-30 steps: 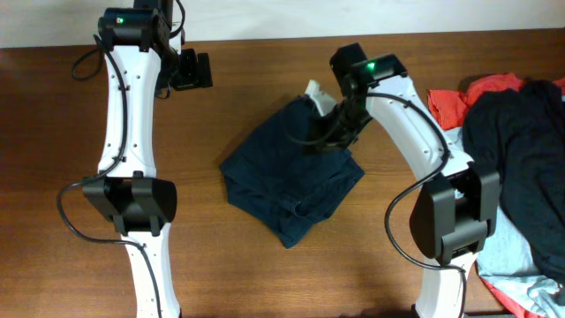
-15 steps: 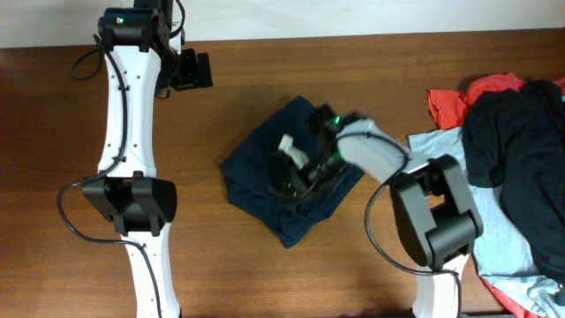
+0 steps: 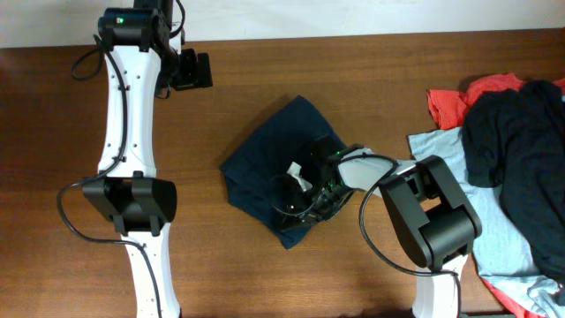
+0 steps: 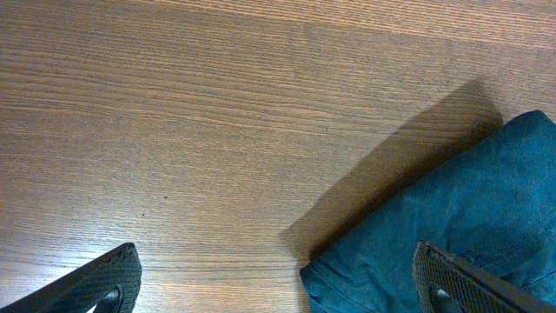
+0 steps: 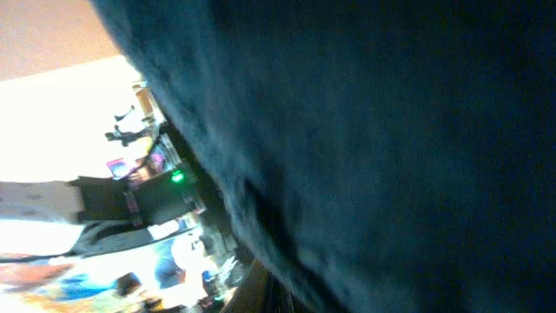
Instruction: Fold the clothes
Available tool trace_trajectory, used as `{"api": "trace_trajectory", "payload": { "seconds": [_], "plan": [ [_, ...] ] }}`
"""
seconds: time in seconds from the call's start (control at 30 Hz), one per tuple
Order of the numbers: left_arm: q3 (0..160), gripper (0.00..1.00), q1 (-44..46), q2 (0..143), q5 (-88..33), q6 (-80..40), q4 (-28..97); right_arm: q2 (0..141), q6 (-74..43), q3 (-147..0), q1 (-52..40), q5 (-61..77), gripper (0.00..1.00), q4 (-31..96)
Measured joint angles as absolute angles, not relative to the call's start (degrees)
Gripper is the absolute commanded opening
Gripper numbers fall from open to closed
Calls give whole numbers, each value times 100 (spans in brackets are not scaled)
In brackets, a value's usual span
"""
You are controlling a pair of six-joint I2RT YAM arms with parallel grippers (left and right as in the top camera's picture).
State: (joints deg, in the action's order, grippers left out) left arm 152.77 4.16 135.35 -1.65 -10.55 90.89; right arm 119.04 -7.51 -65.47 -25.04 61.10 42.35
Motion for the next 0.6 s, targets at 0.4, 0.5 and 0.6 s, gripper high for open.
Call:
{"api": "trace_trajectory", "payload": {
  "seconds": [0.4,0.5,0.6],
  "plan": [
    [15277,99,416,13535,-167,-1055,9091,10951,-272,-8031,-2528,5627,4,5428],
    [15277,99,416,13535,-167,-1055,9091,10847,-327,-8165,-2530,5231,4,4934],
    [15277,99,416,13535,-167,-1055,9089,10940,-445,-8158,-2539,4989,4,4532]
  ]
}}
